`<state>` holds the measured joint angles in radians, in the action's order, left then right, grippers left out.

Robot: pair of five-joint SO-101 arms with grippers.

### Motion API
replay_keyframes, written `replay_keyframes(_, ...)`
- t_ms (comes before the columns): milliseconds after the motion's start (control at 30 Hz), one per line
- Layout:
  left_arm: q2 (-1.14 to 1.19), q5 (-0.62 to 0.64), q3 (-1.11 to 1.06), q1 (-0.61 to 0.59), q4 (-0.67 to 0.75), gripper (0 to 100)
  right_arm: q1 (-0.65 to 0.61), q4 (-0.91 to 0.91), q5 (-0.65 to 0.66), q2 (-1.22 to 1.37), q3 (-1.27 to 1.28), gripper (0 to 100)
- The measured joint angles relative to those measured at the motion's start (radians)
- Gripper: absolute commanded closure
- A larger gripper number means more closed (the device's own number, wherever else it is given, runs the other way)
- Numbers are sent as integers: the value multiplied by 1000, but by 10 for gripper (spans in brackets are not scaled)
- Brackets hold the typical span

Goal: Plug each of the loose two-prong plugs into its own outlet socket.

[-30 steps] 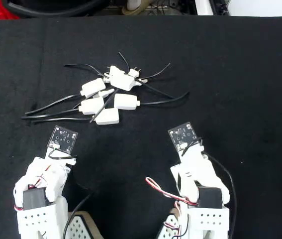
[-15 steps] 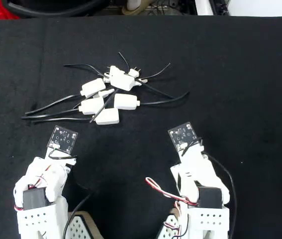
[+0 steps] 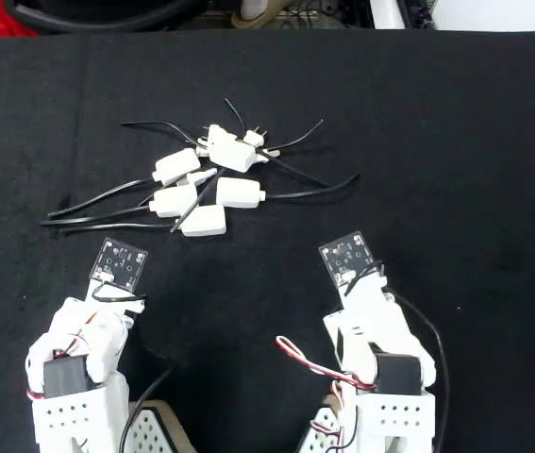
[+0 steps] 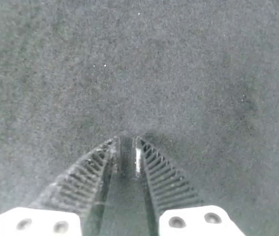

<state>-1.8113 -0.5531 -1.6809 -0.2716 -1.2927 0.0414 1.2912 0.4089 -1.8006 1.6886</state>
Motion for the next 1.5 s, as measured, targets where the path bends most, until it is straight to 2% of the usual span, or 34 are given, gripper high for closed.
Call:
replay_keyframes(500,0,0,0,0,0,968,0,0,0,0,0,943)
replay_keyframes(633,0,0,0,0,0,968,0,-55,11,0,0,945)
replay_keyframes(733,0,0,0,0,0,968,-20,-146,48,0,-2,945)
replay_keyframes(933,0,0,0,0,0,968,-114,-130,51,18,-126,943)
replay_keyframes(1067,0,0,0,0,0,968,-126,-130,49,230,-270,943)
replay_keyframes(1300,0,0,0,0,0,968,-129,-140,49,809,-614,942)
replay_keyframes(1500,0,0,0,0,0,968,-201,-143,-46,1229,-838,942)
